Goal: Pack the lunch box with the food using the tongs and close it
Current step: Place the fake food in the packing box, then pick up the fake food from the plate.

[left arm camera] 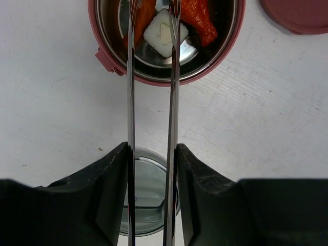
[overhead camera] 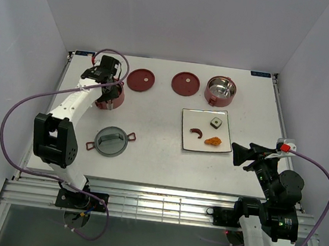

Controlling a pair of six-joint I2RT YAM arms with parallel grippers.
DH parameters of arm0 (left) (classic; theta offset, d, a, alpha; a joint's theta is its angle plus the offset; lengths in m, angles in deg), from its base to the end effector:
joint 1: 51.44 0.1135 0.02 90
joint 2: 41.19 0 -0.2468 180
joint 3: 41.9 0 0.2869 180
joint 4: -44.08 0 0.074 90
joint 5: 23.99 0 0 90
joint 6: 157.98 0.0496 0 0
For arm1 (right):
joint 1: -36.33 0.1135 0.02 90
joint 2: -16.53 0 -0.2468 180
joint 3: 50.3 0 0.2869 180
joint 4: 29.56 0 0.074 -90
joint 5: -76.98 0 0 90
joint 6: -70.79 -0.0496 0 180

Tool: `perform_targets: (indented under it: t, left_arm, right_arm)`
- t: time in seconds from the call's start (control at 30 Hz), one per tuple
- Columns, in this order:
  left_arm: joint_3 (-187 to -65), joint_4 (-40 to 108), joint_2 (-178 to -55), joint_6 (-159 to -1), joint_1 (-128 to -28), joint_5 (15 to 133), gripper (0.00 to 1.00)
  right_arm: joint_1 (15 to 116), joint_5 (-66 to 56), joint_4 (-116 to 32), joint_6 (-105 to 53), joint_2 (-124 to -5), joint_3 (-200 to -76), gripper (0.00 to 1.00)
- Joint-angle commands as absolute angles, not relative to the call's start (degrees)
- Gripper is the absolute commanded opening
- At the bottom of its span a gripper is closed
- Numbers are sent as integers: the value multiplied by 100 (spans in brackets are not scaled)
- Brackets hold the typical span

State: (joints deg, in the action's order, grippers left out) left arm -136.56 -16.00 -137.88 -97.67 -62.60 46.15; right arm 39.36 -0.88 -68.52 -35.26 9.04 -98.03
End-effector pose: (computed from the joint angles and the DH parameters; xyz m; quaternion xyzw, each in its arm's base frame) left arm 0.3878 -0.0593 0.2418 -0.1949 0.9368 0.0740 0.2809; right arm 0.1161 0.0166 0.3337 0.0037 0.6993 0.1907 0.6889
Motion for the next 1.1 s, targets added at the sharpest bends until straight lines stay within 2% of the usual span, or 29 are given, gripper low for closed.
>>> perform_targets:
  t: [0.0,0.2,0.63,0.77,1.07]
  left_arm:
    - [-14001,-1510,-13252,-9645,-6313,4843,50]
    - [-14405,-1598,-13155,-9540,-6989,4817,51]
    - [-14643,-808,-13935,-9180,-10011,5553,50]
    - [-14661,-176,-14296,-8951,-10268,6213,50]
    - [-14784,493,-14754,-8617,-10409,6592,57]
  right_arm:
    - [3932,-98,-6606,-3503,853,-9832,78]
    - [3932,-63,-6580,-3529,774,-9814,78]
    - [3932,-63,-6598,-3529,598,-9761,78]
    - [3941,-133,-6624,-3520,571,-9814,78]
    - [3932,-230,-6703,-3503,528,-9893,78]
